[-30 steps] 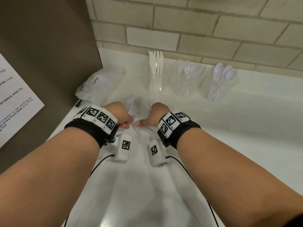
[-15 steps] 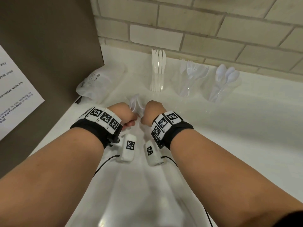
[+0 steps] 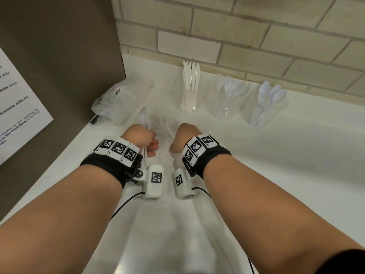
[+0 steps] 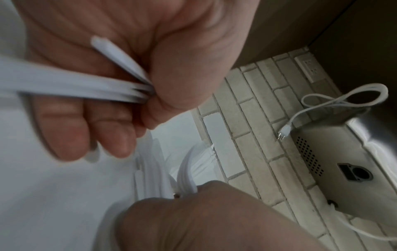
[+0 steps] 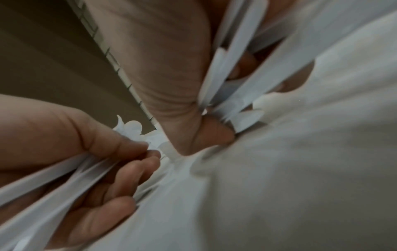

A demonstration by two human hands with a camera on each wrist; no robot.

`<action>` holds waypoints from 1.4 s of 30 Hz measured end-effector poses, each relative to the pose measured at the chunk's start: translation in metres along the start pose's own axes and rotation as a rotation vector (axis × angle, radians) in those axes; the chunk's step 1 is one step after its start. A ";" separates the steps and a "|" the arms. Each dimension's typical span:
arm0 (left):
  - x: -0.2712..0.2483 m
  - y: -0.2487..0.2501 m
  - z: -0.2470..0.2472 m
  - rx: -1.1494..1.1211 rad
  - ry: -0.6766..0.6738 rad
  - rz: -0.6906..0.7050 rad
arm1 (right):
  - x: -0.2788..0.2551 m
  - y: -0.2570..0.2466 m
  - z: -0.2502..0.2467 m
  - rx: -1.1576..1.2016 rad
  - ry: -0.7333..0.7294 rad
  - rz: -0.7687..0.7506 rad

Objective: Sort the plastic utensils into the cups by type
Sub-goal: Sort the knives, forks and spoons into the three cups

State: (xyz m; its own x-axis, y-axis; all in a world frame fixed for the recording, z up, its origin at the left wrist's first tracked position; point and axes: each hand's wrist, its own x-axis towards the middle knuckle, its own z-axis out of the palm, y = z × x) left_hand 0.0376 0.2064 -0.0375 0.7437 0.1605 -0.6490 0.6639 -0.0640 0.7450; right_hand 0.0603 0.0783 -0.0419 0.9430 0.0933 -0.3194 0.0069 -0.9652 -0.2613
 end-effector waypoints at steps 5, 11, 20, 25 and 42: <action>-0.004 -0.008 0.002 -0.180 -0.066 0.057 | -0.010 0.014 -0.016 0.185 -0.086 0.033; -0.009 -0.012 0.006 -0.415 -0.360 0.031 | -0.034 0.026 -0.060 1.323 0.078 0.023; -0.021 0.000 0.020 -0.262 -0.622 -0.029 | -0.043 0.016 -0.062 1.528 0.287 -0.197; -0.018 0.002 0.019 -0.312 -0.565 -0.081 | -0.041 0.015 -0.055 1.505 0.291 -0.312; -0.034 0.019 0.026 -0.449 -0.397 0.497 | -0.039 0.019 -0.031 1.040 0.018 -0.403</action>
State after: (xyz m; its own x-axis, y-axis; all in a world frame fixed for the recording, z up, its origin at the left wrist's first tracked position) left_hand 0.0268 0.1743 -0.0055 0.9742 -0.1525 -0.1664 0.2134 0.3821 0.8991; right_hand 0.0342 0.0492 -0.0060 0.9394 0.3416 -0.0282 0.0394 -0.1894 -0.9811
